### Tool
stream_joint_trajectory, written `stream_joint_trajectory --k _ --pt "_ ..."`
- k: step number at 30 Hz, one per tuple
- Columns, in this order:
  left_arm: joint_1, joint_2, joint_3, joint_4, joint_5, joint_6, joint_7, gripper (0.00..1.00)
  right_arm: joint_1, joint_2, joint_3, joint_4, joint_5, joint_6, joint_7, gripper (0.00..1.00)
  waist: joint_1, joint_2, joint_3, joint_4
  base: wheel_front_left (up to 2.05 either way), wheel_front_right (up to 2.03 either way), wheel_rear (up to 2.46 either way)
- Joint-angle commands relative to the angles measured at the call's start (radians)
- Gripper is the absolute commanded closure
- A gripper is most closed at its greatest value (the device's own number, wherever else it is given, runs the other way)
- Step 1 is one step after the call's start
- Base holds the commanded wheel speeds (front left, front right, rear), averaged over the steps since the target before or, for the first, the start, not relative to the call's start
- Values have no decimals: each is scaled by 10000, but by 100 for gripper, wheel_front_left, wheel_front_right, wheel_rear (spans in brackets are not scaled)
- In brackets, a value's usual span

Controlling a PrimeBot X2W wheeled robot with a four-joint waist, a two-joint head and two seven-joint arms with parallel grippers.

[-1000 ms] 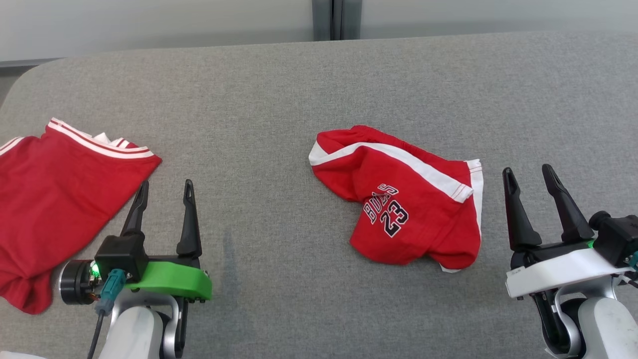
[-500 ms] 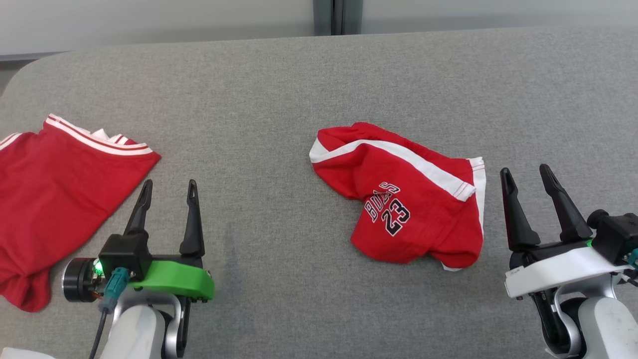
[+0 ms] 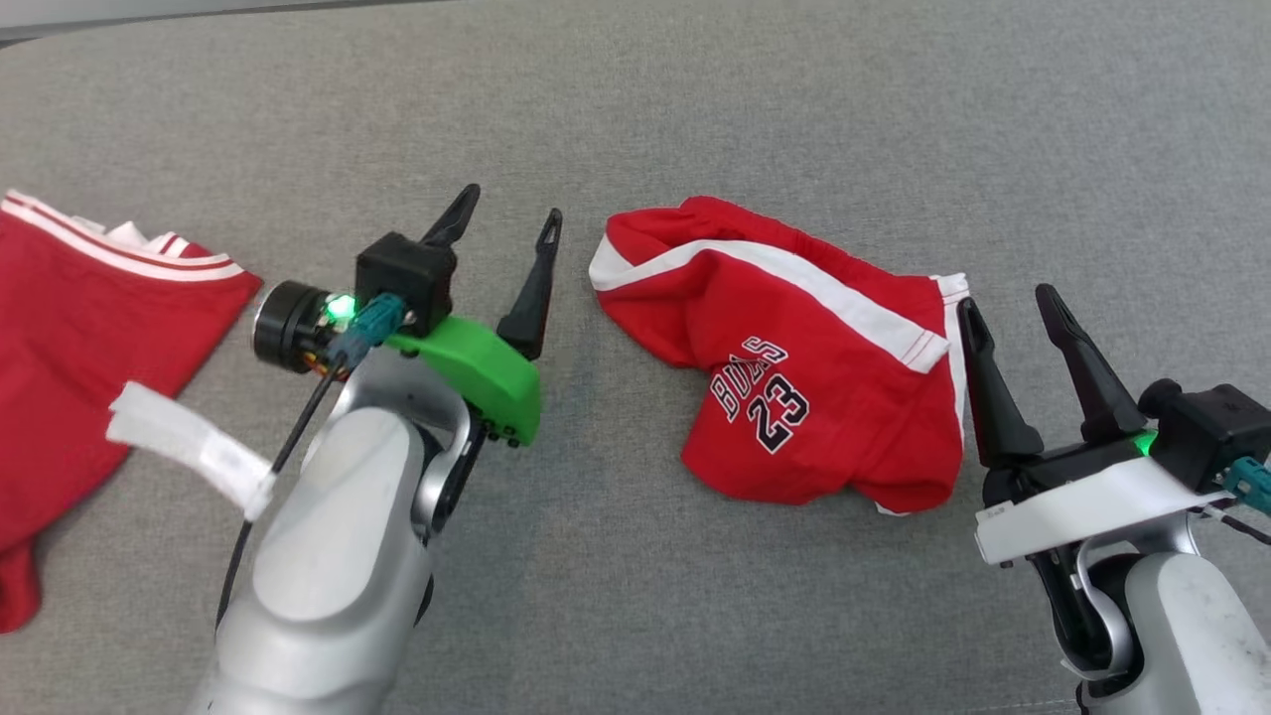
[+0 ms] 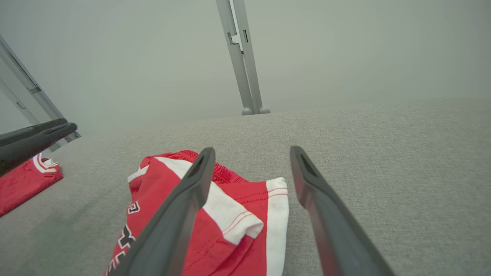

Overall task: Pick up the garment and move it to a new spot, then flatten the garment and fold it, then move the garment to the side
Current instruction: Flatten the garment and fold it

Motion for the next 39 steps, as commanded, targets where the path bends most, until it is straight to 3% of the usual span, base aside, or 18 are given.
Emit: stream_joint_trajectory --k 1,10,11,12,19,27,33,38,39 --pt "-397 -33 -138 405 -153 -137 229 0 -190 -33 98 64 83 1 -81 0 0 -1 483 -515 0 0 0" --pt "-2167 -251 -1016 3469 -1239 -555 1425 0 -595 10 506 677 356 1 -493 0 0 -1 871 -1284 0 0 0" --pt "-2326 -256 -1054 3724 -1407 -551 1422 53 -625 18 525 744 386 1 -538 0 0 -1 892 -1319 0 0 0" --pt "-2519 -239 -1071 4119 -1630 -563 1338 100 -668 16 563 836 425 1 -618 0 0 -1 919 -1367 0 0 0" --pt "-2474 12 -849 4276 -2128 -523 -3 100 -613 -78 459 1043 396 1 -754 0 0 -1 841 -1143 0 0 0" --pt "-529 304 -194 2712 -2483 456 -1342 100 -350 -249 146 945 263 1 -627 0 0 -1 491 -380 0 0 0" --pt "1594 482 -125 639 -2693 1178 -1261 100 -174 -313 -91 669 129 1 -380 0 0 -1 335 131 0 0 0" --pt "2693 510 -245 -431 -2818 1525 -848 100 -128 -331 -46 535 73 1 -210 0 0 -1 194 218 0 0 0" --pt "2835 513 -264 -581 -2824 1582 -809 74 -113 -331 -34 508 78 1 -182 0 0 -1 170 211 0 0 0"
